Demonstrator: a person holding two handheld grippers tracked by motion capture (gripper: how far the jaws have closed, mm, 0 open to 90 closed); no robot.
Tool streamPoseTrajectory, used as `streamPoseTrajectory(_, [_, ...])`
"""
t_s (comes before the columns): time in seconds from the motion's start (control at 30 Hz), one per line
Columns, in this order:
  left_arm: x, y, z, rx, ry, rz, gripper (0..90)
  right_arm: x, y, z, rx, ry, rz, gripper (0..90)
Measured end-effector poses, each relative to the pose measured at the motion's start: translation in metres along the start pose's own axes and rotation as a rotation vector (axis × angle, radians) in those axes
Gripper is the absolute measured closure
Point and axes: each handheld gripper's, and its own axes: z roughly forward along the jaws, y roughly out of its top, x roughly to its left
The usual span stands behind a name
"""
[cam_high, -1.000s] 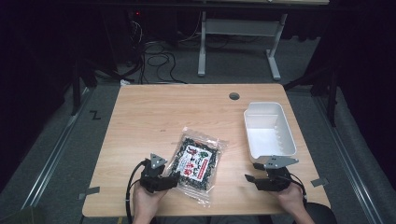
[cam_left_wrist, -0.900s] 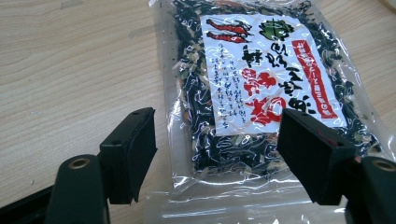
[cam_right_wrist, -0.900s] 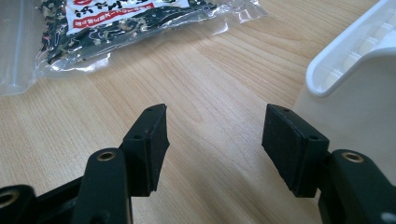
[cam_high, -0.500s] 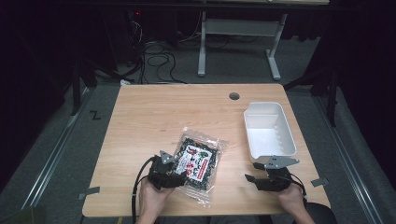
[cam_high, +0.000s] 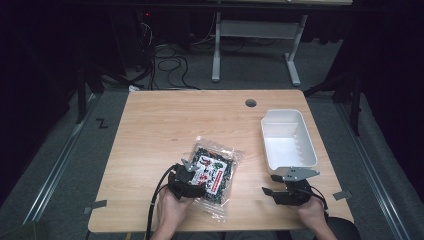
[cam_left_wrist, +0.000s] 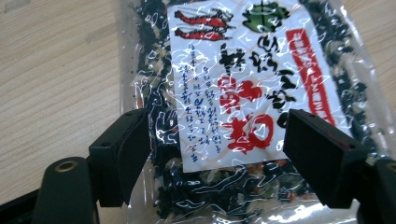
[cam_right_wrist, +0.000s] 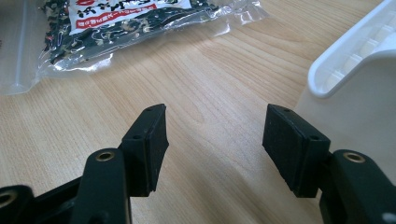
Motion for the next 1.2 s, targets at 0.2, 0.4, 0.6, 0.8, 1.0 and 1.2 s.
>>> streamPoseTrajectory(0.2, [0.003,-0.003,0.005,0.032,0.019,0.009,23.8,0.000,0.000,0.000,0.001,0.001,-0.007,40.8])
streamPoseTrajectory(0.4, [0.012,-0.005,0.006,0.038,0.010,0.003,24.3,0.001,0.001,0.003,0.010,0.025,0.001,40.7])
streamPoseTrajectory(0.6, [0.017,-0.005,0.005,0.049,0.001,0.003,25.0,0.001,0.000,0.005,0.023,0.020,-0.008,40.6])
streamPoseTrajectory(0.8, [0.023,-0.006,0.004,0.059,0.001,-0.010,24.6,0.001,0.000,0.004,0.013,0.020,-0.007,40.6])
streamPoseTrajectory(1.0, [0.025,-0.005,0.003,0.092,0.034,-0.003,21.4,0.003,0.001,0.003,-0.014,0.049,0.020,40.4])
streamPoseTrajectory(1.2, [0.029,-0.003,0.004,0.113,0.013,-0.017,20.0,0.010,0.006,0.005,-0.006,0.064,-0.003,40.1])
